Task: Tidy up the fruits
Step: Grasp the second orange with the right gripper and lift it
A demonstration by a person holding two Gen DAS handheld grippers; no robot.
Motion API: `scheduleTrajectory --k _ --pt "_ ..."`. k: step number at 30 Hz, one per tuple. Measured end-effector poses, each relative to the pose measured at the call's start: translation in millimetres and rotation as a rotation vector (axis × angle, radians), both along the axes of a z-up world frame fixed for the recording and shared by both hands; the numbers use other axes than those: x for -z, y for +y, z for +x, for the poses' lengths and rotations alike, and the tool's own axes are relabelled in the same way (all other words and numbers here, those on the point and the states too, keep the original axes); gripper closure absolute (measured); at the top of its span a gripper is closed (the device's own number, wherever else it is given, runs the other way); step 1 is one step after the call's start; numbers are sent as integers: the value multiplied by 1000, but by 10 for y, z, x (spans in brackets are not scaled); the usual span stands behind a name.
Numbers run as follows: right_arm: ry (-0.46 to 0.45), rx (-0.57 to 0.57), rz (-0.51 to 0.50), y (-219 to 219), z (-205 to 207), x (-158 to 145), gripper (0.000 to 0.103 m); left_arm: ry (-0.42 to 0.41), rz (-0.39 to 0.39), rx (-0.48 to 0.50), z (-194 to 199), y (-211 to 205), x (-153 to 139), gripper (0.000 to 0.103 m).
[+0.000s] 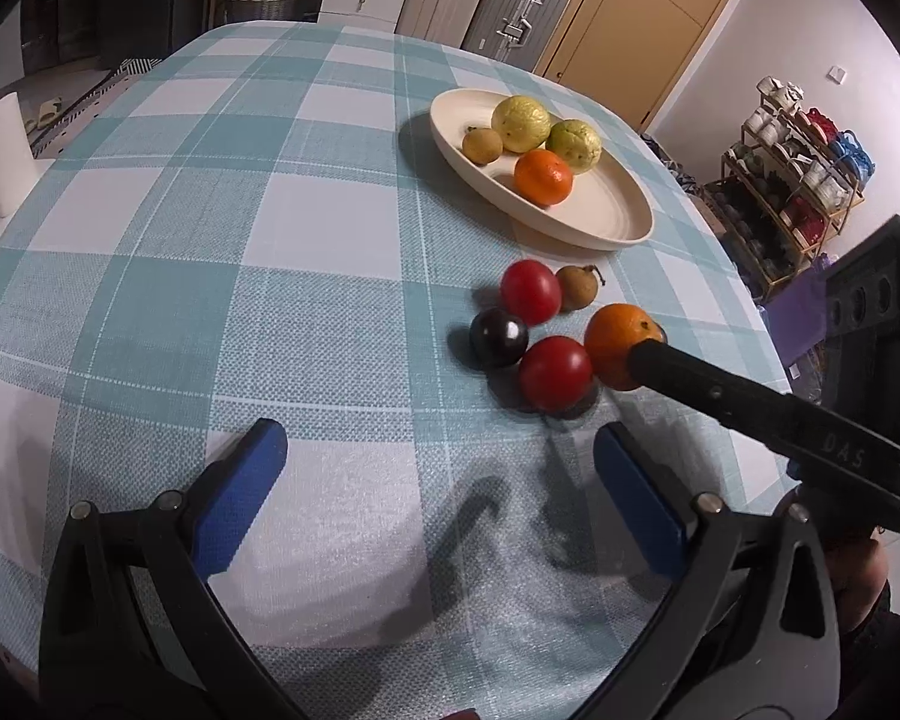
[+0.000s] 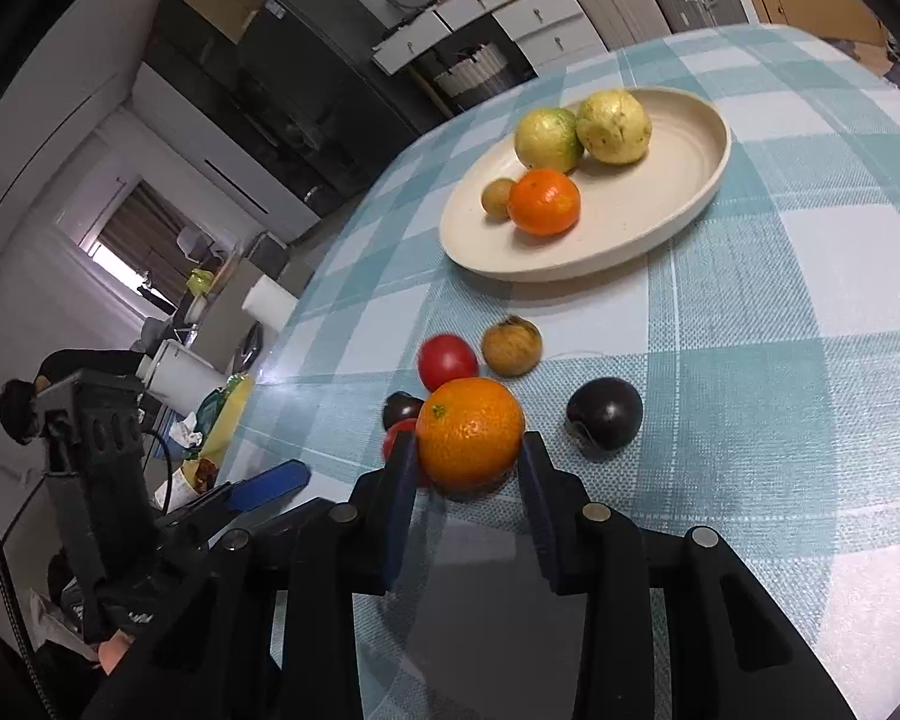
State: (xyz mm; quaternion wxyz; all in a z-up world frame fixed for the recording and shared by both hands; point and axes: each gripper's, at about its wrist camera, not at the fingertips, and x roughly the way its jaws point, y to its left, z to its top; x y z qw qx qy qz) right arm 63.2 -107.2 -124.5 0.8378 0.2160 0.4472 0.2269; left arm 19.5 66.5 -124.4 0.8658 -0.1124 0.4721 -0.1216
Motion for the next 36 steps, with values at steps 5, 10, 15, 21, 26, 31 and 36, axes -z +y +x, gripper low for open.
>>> scheduleTrajectory --k 5,10,15,21,26,31,36 --pt "-30 12 15 -85 -48 -82 69 -1 0 25 42 -105 -18 1" --pt "-48 34 38 -219 -73 -130 69 -12 10 52 109 -259 -55 1" --pt "-67 50 50 -345 -110 -185 69 -31 24 68 227 -389 -98 1" --pt "-81 59 53 -453 -141 -217 69 -3 -22 68 335 -418 -97 8" --pt "-78 63 64 -498 -145 -196 69 35 -37 87 340 -513 -105 33" --pt "-75 64 82 -529 -139 -183 69 74 -113 98 372 -560 -121 44" --pt "-77 58 92 -553 -144 -182 69 84 -106 85 443 -604 -115 47"
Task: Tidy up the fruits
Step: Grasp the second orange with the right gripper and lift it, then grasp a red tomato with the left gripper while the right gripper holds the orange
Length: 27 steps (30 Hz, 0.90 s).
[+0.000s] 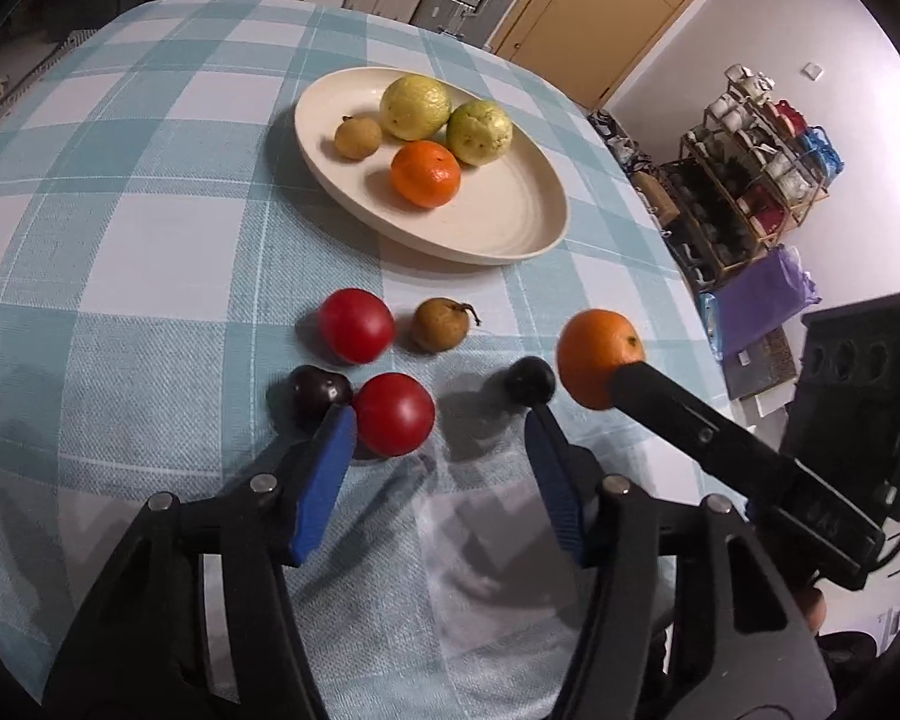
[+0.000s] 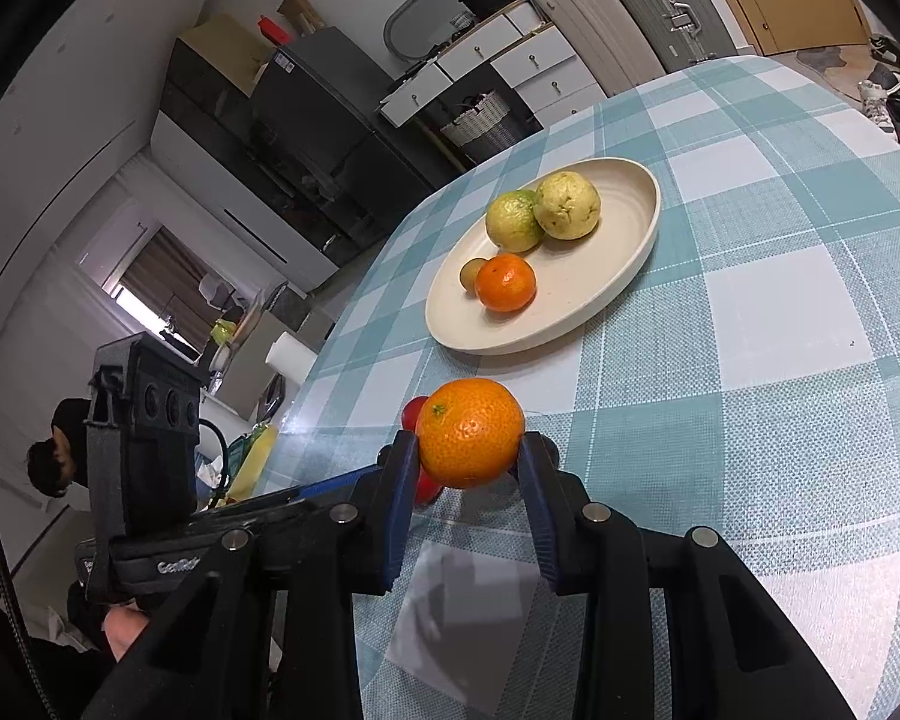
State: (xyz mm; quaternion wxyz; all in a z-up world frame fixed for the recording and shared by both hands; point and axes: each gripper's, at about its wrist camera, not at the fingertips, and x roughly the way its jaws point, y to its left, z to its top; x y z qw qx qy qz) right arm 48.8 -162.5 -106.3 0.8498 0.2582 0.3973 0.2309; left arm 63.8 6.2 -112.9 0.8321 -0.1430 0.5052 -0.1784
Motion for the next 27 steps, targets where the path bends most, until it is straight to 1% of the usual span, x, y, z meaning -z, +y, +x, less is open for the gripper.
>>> scheduleTrajectory --k 2,10,13,15,17,19,21,27 --pt "-1 1 4 -10 -3 -1 69 2 -3 -1 23 -16 -8 48" --pt "4 -5 18 -44 -10 23 69 -10 30 5 87 -108 7 51" --pt "3 -2 21 -64 -20 19 68 11 45 0 133 -130 65 55" --pt "1 1 21 -75 -22 15 68 24 39 -5 161 -122 109 62" --pt "-1 5 20 -94 -25 13 69 24 40 -5 173 -125 123 67" --pt "-1 7 20 -107 -23 12 69 18 43 -2 186 -135 122 69" --pt "2 8 21 -114 -26 17 69 13 52 -1 210 -140 123 75" --pt "4 4 19 -110 -33 18 69 12 39 3 286 -160 129 77"
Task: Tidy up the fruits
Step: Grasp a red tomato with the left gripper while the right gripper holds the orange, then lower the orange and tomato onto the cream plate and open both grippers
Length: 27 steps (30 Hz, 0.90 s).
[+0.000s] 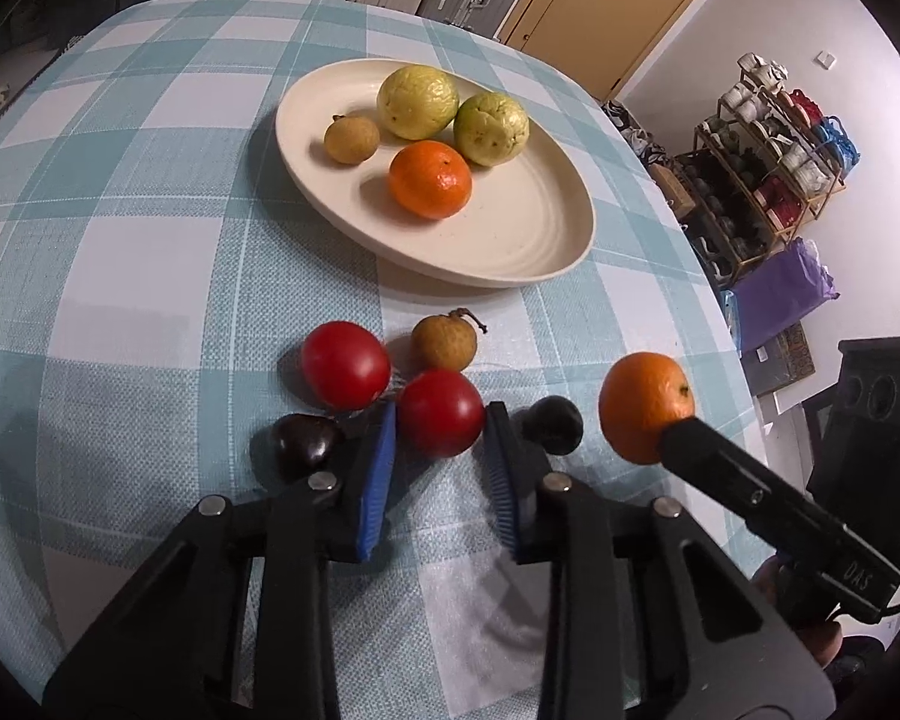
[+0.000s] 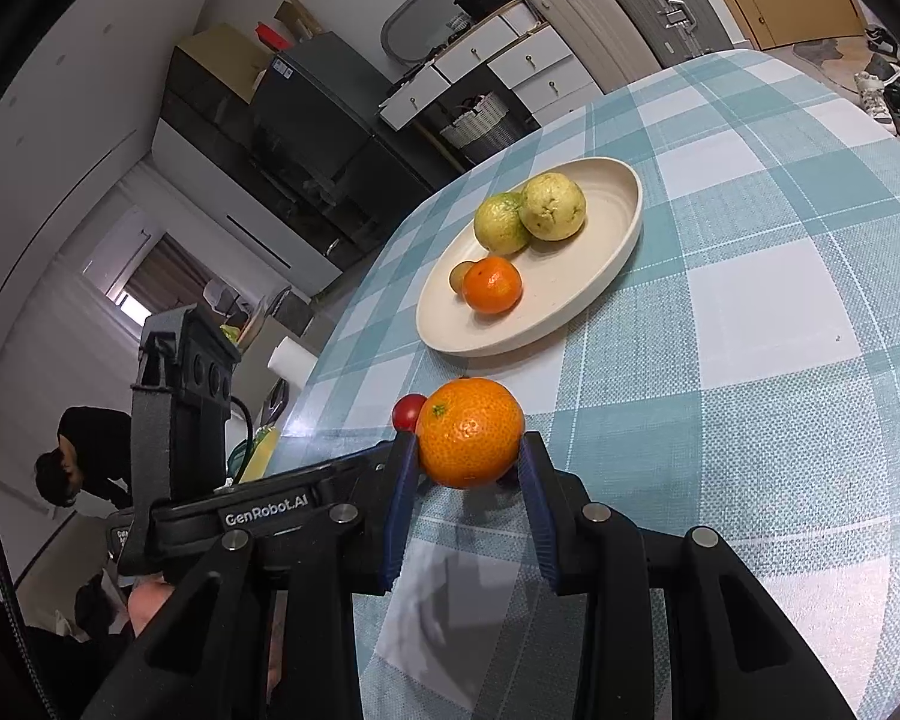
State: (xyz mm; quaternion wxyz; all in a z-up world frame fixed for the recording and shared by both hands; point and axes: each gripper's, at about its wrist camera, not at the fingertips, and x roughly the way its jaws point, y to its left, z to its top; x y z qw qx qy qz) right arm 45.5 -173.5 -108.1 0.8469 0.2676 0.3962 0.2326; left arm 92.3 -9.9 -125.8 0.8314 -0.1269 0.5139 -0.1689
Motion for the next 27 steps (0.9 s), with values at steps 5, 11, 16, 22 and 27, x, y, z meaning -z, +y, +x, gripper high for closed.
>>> scheduleTrajectory --k 5,11,16,22,27 --pt "-8 -4 -4 0 1 -25 69 -4 -8 12 -40 -13 -41 77" --pt "-20 -6 -10 -11 45 -79 69 -35 -30 55 -114 -30 -235 77" --pt "-34 -9 -16 -4 134 -155 68 -84 -41 81 -111 -43 -445 77" --pt "-48 -8 -34 -38 323 -234 69 -116 -51 97 114 -44 -653 77" --pt "-43 -3 -52 -93 552 -274 68 -143 -61 101 406 -61 -800 77"
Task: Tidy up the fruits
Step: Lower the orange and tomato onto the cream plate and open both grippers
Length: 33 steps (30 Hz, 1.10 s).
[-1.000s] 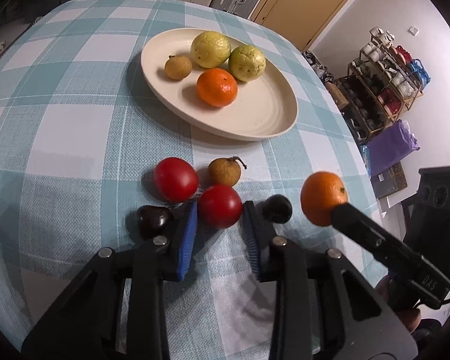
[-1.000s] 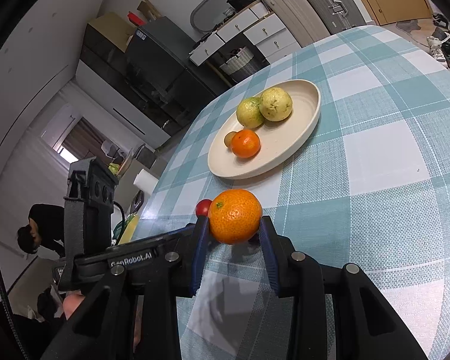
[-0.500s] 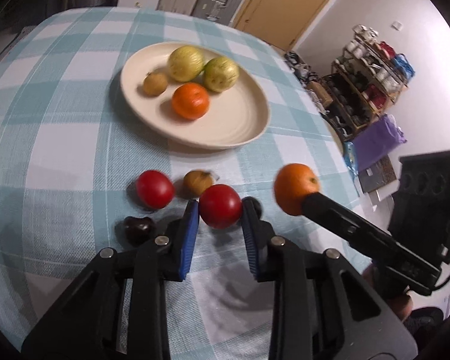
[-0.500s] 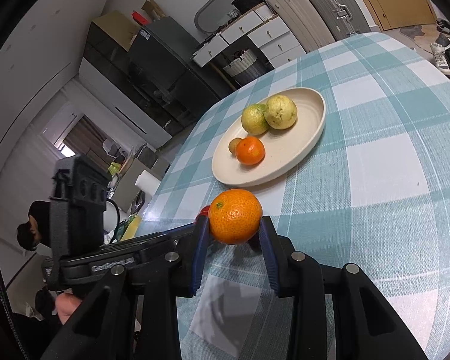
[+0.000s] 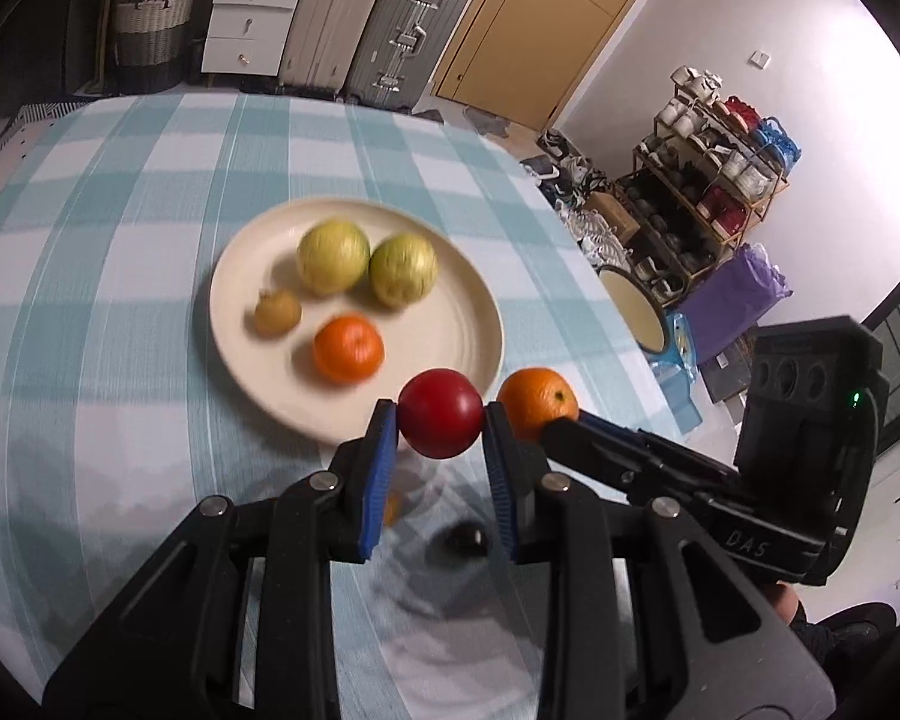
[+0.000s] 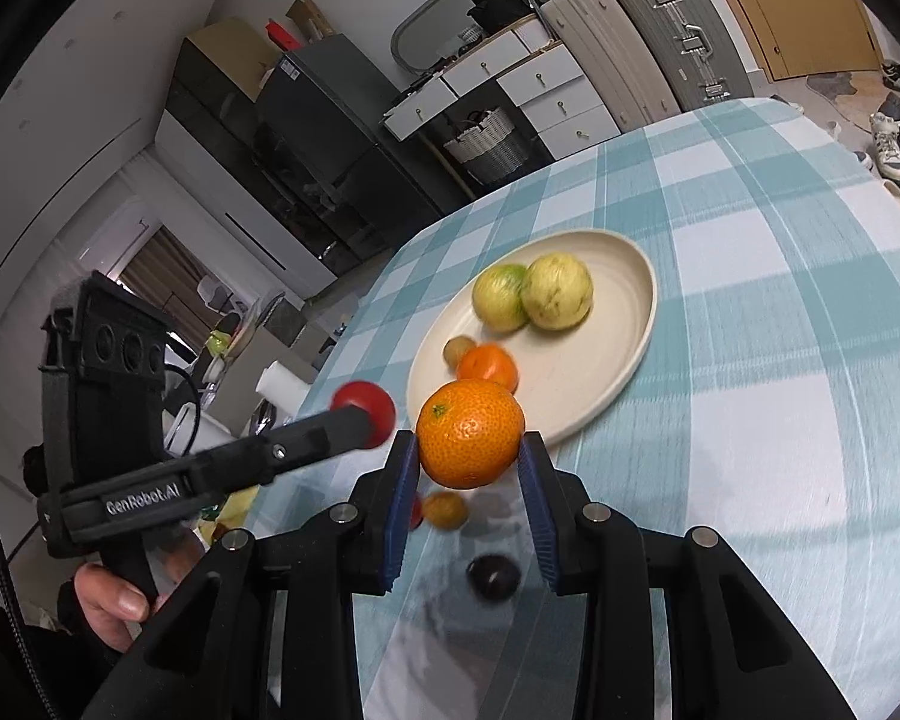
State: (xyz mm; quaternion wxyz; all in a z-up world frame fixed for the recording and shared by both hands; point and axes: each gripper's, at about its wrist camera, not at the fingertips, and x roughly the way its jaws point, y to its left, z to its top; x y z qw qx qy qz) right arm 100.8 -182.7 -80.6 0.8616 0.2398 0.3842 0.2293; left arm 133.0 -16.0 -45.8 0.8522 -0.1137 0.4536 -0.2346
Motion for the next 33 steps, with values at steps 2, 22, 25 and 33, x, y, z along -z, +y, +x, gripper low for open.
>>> scheduleTrajectory --k 2,22,25,33 --pt "-4 3 -13 -17 90 -21 68 7 -9 4 136 -22 -16 77" --pt "50 26 -182 39 692 154 67 139 -42 55 970 -334 332 77" --pt "54 47 -178 21 710 167 59 141 -42 50 974 -329 337 75" --pt "11 73 -139 -58 580 52 53 101 -56 41 831 -234 200 50"
